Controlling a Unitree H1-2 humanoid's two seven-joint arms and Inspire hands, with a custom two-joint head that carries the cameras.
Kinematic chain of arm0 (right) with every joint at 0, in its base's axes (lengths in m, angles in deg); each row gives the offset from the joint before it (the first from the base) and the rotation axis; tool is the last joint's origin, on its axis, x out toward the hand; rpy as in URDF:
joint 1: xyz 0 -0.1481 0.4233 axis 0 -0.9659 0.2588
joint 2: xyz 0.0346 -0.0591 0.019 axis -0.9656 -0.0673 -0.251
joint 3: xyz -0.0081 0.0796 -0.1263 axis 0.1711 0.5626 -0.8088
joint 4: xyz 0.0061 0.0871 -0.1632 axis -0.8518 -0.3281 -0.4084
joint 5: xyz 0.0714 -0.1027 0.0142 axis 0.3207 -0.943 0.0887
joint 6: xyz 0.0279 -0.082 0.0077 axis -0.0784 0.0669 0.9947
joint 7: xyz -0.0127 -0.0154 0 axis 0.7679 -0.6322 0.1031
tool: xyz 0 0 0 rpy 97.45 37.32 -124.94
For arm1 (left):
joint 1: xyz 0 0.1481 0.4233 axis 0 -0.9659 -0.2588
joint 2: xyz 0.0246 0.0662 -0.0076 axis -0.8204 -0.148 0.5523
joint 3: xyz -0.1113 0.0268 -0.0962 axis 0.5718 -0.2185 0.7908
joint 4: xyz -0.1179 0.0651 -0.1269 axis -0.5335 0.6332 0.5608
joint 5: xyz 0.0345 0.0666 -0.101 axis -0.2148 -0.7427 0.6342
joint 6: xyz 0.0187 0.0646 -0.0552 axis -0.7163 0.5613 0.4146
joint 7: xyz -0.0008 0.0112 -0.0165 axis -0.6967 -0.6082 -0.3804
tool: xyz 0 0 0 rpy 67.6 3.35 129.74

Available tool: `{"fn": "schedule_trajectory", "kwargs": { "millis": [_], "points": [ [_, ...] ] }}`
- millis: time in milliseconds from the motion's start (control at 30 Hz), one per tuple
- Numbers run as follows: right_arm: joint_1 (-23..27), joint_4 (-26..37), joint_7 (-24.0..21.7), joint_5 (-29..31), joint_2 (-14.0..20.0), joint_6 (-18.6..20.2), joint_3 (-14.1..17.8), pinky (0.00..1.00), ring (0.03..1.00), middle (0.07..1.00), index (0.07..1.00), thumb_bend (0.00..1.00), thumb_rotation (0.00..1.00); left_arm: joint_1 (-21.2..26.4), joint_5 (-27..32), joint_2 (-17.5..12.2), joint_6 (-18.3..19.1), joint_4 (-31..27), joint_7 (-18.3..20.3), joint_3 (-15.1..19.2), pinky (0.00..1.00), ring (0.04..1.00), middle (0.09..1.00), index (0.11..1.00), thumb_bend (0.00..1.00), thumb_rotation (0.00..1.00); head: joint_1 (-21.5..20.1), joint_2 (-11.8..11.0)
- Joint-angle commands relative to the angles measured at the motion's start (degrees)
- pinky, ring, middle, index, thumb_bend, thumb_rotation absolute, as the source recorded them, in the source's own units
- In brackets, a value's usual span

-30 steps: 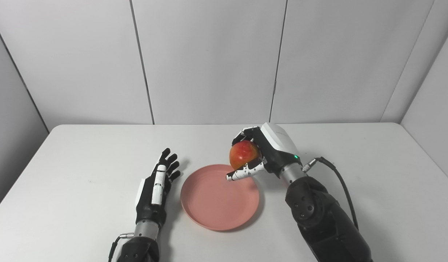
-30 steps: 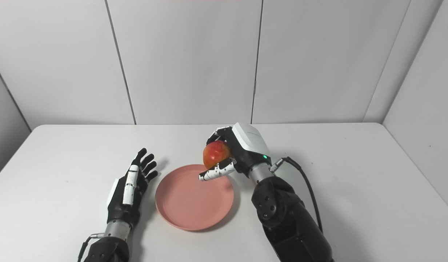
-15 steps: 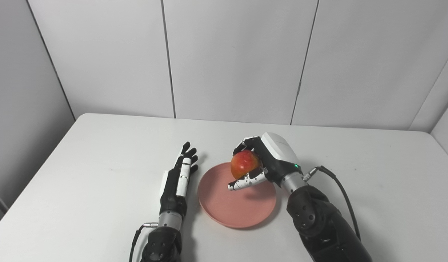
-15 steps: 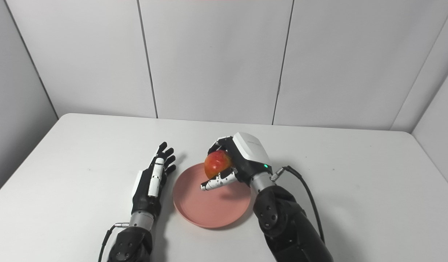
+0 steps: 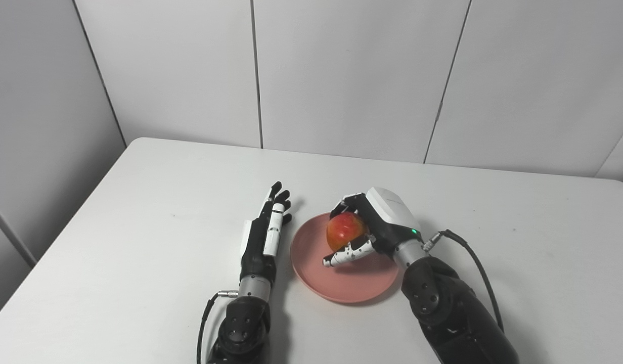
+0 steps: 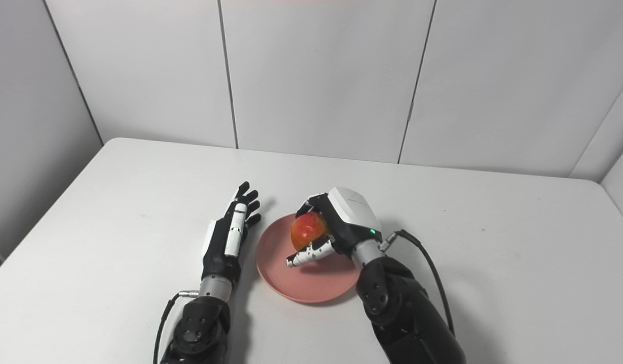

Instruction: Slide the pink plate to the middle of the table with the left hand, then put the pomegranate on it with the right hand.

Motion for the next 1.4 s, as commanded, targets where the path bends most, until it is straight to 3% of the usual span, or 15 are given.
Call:
{"fn": "schedule_trajectory", "kwargs": {
  "millis": [0,400,867,933,1033,1067,1167,1367],
  "points": [
    [1.7,0.4,1.8,-0.6,-0.3,-3.6,-0.1,0.25,0.330,0.400,0.486,0.50,0.13,0.9,-0.7,1.1,0.0,0.8,-0.5,-0.8,0.87,0.912,0.922,0.921,0.38,1.00,0.0,0.0],
    [0.8,-3.5,4.3,-1.8,-0.2,-7.3,-0.9,0.27,0.343,0.407,0.486,0.50,0.13,1.2,-0.9,1.2,-0.2,1.2,-0.8,-0.8,0.86,0.900,0.911,0.912,0.38,1.00,0.5,0.6],
    [0.0,-3.7,4.6,-4.1,0.3,-7.1,-1.8,0.25,0.339,0.426,0.488,0.51,0.14,1.3,-0.6,1.1,-0.3,0.8,-0.4,-1.0,0.87,0.904,0.914,0.917,0.39,1.00,0.6,1.3],
    [0.0,-3.5,4.5,-4.3,0.4,-7.2,-1.8,0.28,0.371,0.452,0.489,0.51,0.14,1.3,-0.5,1.1,-0.2,0.8,-0.4,-0.9,0.87,0.904,0.912,0.916,0.39,1.00,0.5,1.3],
    [0.2,-3.3,4.5,-5.4,0.7,-7.1,-2.3,0.40,0.497,0.572,0.493,0.52,0.15,1.3,-0.4,1.1,0.1,0.7,-0.3,-0.8,0.87,0.905,0.913,0.916,0.40,1.00,0.5,1.3],
    [0.3,-3.3,4.4,-5.7,0.7,-7.1,-2.4,0.42,0.526,0.598,0.589,0.64,0.20,1.3,-0.4,1.0,0.1,0.7,-0.3,-0.9,0.87,0.905,0.914,0.917,0.40,1.00,0.5,1.3],
    [0.3,-2.9,3.8,-6.2,0.7,-6.2,-2.5,0.45,0.553,0.623,0.668,0.76,0.30,1.4,-0.4,1.0,0.2,0.7,-0.3,-0.9,0.87,0.906,0.916,0.920,0.40,1.00,0.4,1.3],
    [0.0,-0.9,1.1,-5.8,0.2,-4.5,-1.5,0.53,0.637,0.704,0.745,0.86,0.41,1.3,-0.7,1.0,0.6,0.3,-0.4,-0.9,0.87,0.903,0.913,0.918,0.40,1.00,0.4,1.3]
  ]
}}
